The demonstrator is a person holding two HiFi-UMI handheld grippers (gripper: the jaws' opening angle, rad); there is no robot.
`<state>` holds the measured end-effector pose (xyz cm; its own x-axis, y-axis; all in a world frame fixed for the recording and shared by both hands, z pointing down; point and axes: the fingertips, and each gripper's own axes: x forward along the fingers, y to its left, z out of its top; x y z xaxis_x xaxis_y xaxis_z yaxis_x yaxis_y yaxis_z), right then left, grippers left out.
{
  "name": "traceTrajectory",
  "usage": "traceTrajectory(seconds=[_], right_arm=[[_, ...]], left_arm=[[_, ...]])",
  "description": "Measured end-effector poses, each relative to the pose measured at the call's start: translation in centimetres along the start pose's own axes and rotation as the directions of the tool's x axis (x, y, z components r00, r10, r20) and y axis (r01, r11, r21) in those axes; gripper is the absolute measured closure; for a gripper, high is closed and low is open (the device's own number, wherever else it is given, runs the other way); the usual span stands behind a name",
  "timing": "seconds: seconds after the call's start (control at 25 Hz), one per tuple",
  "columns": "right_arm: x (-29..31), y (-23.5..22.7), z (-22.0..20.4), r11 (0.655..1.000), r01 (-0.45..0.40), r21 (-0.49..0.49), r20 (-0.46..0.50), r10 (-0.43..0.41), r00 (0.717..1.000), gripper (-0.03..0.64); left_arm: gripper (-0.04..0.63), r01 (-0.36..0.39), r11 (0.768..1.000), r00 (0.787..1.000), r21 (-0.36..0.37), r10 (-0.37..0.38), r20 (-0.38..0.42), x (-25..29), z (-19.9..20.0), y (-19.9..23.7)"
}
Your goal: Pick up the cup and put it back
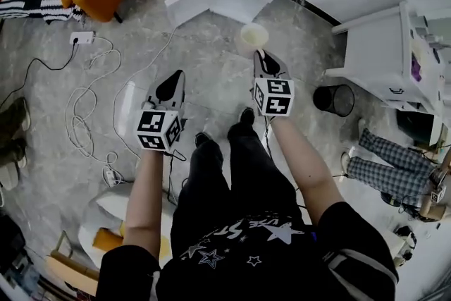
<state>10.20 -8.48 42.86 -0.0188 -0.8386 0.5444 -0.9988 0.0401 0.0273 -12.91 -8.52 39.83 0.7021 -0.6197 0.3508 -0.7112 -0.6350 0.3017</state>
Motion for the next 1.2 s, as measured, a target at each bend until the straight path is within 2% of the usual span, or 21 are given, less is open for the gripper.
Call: traceTrajectory(seconds=[0.2,0.44,0.6,0.84,1.2], right_arm=[[-7.2,-1.0,1.3,1.000,0.015,-0.002,0.025,-0.015,1.000,0.574],[-12.4,-3.9,2.0,1.000,0.019,-0.015,0.076,-0.018,0.997,0.574],[-16.5,-6.3,1.2,1.000,-0.023,0.005,0.098,0.022,0.995,0.574],[-21.7,-9.7,-1.2,0.998,-0.064,0.018,0.118,0.061,0.991,0.574],[-30.0,-13.2,-5.0,0.994,-0.089,0.059,0.151,0.079,0.985,0.574]], left_arm=[[0.586,0.038,0.998,0.999,0.042,-0.039,0.018,-2.6,2.8,-4.8],[0.585,0.019,0.999,0.997,0.045,-0.022,0.067,-3.7,5.3,-9.9],[0.586,0.000,0.996,0.998,0.085,-0.005,0.060,-4.5,4.7,-14.9],[0.584,-0.068,0.997,0.994,0.021,0.066,0.092,-5.9,3.3,-21.3],[0.585,-0.067,0.997,0.994,0.050,0.062,0.084,-8.4,0.0,-30.5]])
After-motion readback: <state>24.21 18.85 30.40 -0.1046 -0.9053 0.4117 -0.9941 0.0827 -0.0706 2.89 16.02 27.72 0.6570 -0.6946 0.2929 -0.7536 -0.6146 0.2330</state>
